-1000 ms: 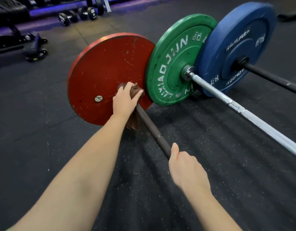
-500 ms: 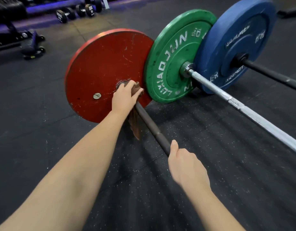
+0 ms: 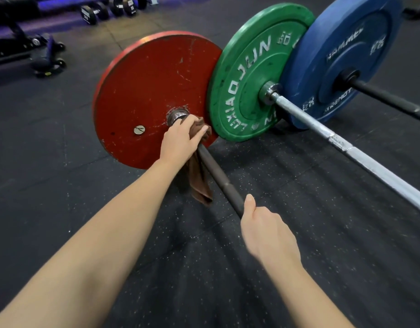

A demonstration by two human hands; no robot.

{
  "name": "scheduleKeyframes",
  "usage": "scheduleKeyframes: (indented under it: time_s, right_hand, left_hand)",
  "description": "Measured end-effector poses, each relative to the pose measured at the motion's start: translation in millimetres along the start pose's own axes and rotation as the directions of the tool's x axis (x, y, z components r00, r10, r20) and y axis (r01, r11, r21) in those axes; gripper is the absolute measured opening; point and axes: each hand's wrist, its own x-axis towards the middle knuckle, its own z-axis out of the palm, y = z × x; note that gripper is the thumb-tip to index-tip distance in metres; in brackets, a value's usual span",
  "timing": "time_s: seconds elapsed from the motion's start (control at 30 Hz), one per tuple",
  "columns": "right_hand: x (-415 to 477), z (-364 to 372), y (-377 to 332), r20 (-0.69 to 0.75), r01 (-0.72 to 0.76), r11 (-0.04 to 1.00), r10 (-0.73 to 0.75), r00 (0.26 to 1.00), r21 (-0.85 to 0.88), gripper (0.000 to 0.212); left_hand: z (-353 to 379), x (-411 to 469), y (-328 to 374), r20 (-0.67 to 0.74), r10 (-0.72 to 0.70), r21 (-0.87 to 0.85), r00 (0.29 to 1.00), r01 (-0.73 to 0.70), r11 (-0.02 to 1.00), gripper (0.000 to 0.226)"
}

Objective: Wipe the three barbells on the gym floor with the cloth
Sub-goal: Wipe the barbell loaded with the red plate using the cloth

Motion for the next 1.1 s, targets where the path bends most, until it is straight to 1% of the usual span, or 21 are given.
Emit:
scheduleKeyframes:
  time_s: [0.13,0.23,0.33,0.4,0.47,0.57,0.63,0.67,0.7,0.73,0.77,0.8,0.83,0.87,0.9,0.93,0.97,1.0,1.03,1.07,1.1]
  right_hand:
    - [0,1,-1,-0.006,0.006,1.0,-0.006,1.0,0.006,0.057]
    - [0,1,-1,-0.011,-0.002,0.999,0.002,1.0,0.038,0.057]
    - [1,-1,-2,0.0,0.006,1.0,-0.006,1.0,0.031,0.059]
    - [1,-1,-2,0.018,-0.003,1.0,0.002,1.0,0.027,0.064]
    - [0,0,-2,0.009,0.012,1.0,-0.012,1.0,0.021,0.065]
    - [-2,-3,-2,-0.001,0.016,1.0,-0.016,1.0,0.02,0.067]
    - [-3,-3,-3,-0.006,0.016,1.0,-0.016,1.0,0.025,0.065]
    - [-3,-4,-3,-0.014,0.024,0.999,-0.024,1.0,0.022,0.065]
    - [-4,-4,-4,-0.015,0.019,0.999,-0.019,1.0,0.026,0.065]
    - [-4,-4,-4,-0.013,0.017,0.999,-0.017,1.0,0.032,0.066]
    - [-5,-4,-5,-0.013,0.009,0.999,-0.008,1.0,0.038,0.068]
    - [-5,-3,-4,-0.02,0.014,0.999,-0.014,1.0,0.031,0.068]
    - [-4,-2,-4,-0.026,0.022,0.999,-0.021,0.999,0.026,0.067]
    - [-3,-1,-3,-0.04,0.03,0.999,-0.029,0.999,0.02,0.065]
    - [-2,0,-3,-0.043,0.03,0.999,-0.029,0.999,0.02,0.065]
    - [-1,0,-2,-0.042,0.029,0.999,-0.028,0.999,0.022,0.066]
    - [-1,-1,-2,-0.031,0.022,0.999,-0.021,0.999,0.024,0.067]
    - [-1,-1,-2,-0.031,0.016,1.0,-0.015,0.999,0.027,0.069]
    - [-2,-3,-4,-0.023,0.005,1.0,-0.005,1.0,0.03,0.07]
    - [-2,-3,-4,-0.02,0.004,1.0,-0.003,1.0,0.031,0.071]
    - [-3,-4,-5,-0.011,-0.001,1.0,0.001,1.0,0.026,0.071]
  left_hand:
    - [4,17,3,-0.019,-0.128,0.024,0.992,0.128,0.991,0.032]
    - [6,9,7,-0.06,-0.194,-0.033,0.979,0.193,0.981,0.031]
    - [7,-8,2,-0.046,-0.184,-0.113,0.982,0.178,0.978,0.031]
    - [7,-18,0,-0.058,-0.158,-0.123,0.986,0.15,0.981,0.031]
    - [4,-16,2,-0.064,-0.12,-0.099,0.991,0.114,0.989,0.032]
    - [1,0,6,-0.018,-0.087,0.009,0.996,0.087,0.996,0.032]
    - [1,10,11,-0.002,-0.166,0.028,0.986,0.165,0.986,0.032]
    - [0,11,16,-0.011,-0.242,-0.014,0.97,0.241,0.97,0.032]
    - [1,8,20,-0.021,-0.338,-0.114,0.941,0.333,0.936,0.032]
    - [0,3,26,-0.035,-0.444,-0.273,0.895,0.419,0.866,0.029]
    - [-1,-7,30,-0.044,-0.56,-0.47,0.827,0.477,0.743,0.026]
    - [-2,-19,32,-0.035,-0.672,-0.662,0.74,0.487,0.57,0.025]
    - [-1,-33,30,0.004,-0.765,-0.796,0.644,0.465,0.387,0.027]
    - [1,-47,25,0.082,-0.83,-0.874,0.551,0.439,0.206,0.035]
    - [4,-61,16,0.191,-0.862,-0.909,0.469,0.416,0.025,0.045]
    - [9,-73,3,0.309,-0.854,-0.911,0.42,0.389,-0.138,0.054]
    - [12,-83,-8,0.412,-0.806,-0.896,0.425,0.347,-0.276,0.058]
    - [14,-91,-15,0.485,-0.733,-0.873,0.476,0.31,-0.377,0.059]
    - [15,-96,-18,0.534,-0.656,-0.844,0.534,0.286,-0.454,0.059]
    - [15,-98,-18,0.563,-0.61,-0.818,0.558,0.273,-0.506,0.058]
    - [15,-97,-16,0.578,-0.588,-0.804,0.565,0.269,-0.531,0.058]
